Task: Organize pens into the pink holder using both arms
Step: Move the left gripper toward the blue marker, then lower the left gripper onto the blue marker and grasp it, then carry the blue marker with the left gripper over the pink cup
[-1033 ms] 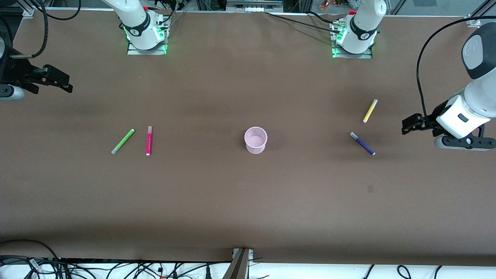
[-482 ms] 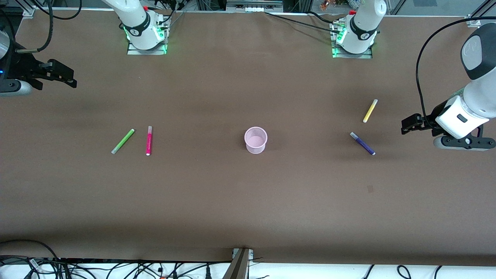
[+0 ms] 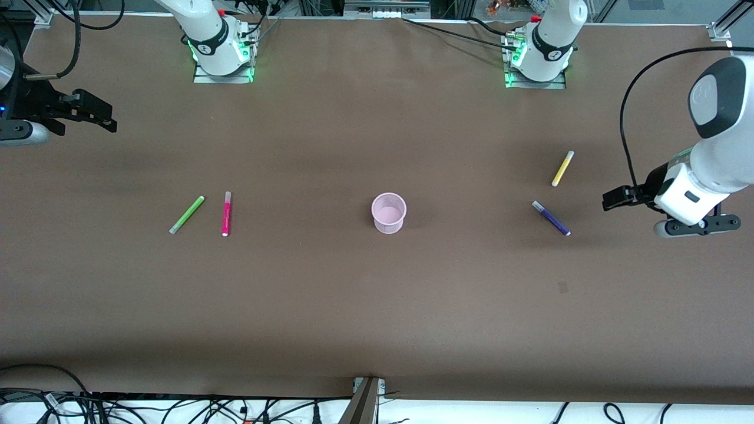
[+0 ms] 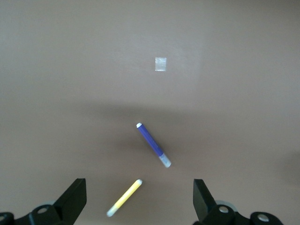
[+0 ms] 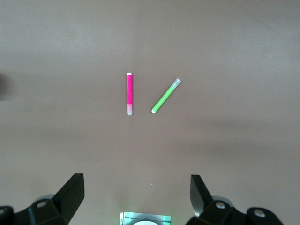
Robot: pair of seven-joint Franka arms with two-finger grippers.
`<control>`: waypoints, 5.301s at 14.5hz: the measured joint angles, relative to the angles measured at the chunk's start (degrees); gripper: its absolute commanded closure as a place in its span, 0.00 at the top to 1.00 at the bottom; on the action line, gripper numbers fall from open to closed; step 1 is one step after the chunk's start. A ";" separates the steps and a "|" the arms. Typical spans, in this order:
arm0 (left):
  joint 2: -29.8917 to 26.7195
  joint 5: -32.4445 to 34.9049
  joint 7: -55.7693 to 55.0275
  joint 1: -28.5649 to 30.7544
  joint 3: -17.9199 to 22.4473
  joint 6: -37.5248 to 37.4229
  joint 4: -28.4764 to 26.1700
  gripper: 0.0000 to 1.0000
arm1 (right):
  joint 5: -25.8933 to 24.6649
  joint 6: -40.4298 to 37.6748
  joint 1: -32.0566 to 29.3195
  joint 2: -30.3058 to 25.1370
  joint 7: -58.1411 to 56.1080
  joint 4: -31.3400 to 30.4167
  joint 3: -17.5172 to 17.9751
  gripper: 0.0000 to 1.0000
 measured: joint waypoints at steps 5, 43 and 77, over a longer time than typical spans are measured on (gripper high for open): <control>5.29 0.00 -16.33 -0.01 -0.06 3.38 -1.11 1.00 | 0.01 -0.04 0.00 0.00 0.00 0.00 0.00 1.00; 16.39 2.36 -34.07 0.09 0.82 39.26 -22.03 0.27 | 0.07 -0.01 0.02 -0.01 -0.01 0.04 0.26 1.00; 17.04 36.55 -96.52 -24.76 -15.79 26.32 1.43 0.00 | 0.01 4.26 3.07 5.95 -0.12 0.56 0.08 1.00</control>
